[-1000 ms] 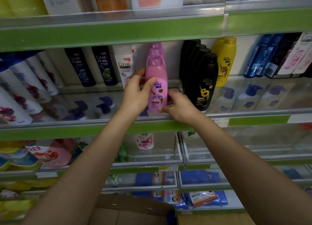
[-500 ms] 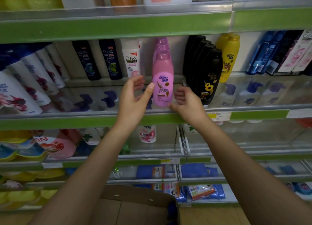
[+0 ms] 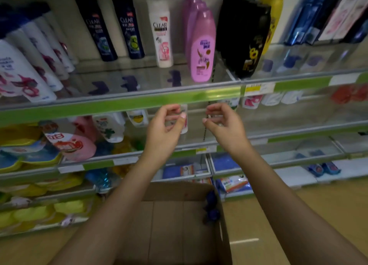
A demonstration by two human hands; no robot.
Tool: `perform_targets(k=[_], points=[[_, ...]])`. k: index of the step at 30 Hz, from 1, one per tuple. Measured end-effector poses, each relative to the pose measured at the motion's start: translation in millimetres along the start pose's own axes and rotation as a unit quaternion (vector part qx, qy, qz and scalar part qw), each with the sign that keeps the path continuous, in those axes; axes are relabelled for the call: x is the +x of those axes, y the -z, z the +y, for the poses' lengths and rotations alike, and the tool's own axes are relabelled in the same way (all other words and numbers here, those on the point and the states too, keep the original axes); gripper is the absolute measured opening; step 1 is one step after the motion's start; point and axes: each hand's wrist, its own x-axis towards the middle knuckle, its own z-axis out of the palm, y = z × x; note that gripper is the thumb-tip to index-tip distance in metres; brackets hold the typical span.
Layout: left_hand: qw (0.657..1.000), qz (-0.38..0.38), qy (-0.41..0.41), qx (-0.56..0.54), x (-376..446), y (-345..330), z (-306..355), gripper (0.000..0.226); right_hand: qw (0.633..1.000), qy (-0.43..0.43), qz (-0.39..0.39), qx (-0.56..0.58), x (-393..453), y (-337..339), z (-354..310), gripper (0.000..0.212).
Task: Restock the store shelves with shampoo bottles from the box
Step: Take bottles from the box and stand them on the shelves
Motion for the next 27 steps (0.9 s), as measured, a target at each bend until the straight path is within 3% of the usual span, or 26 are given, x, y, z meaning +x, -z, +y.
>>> perform_targets(k=[5,11,27], points=[[0.995,-0.083,0.055,0.023,-49,14,-51,0.019,0.997,-0.080,0.003,0.005,-62,-19,32,0.021],[0.984,-0.129,0.122,0.007,-99,14,-108,0.018,0.988,-0.152,0.029,-0.017,-115,-36,85,0.020],[0.924,-0.221,0.312,0.031,-185,-81,-226,0.017,0.943,-0.328,0.039,-0.037,-183,-6,220,0.021]])
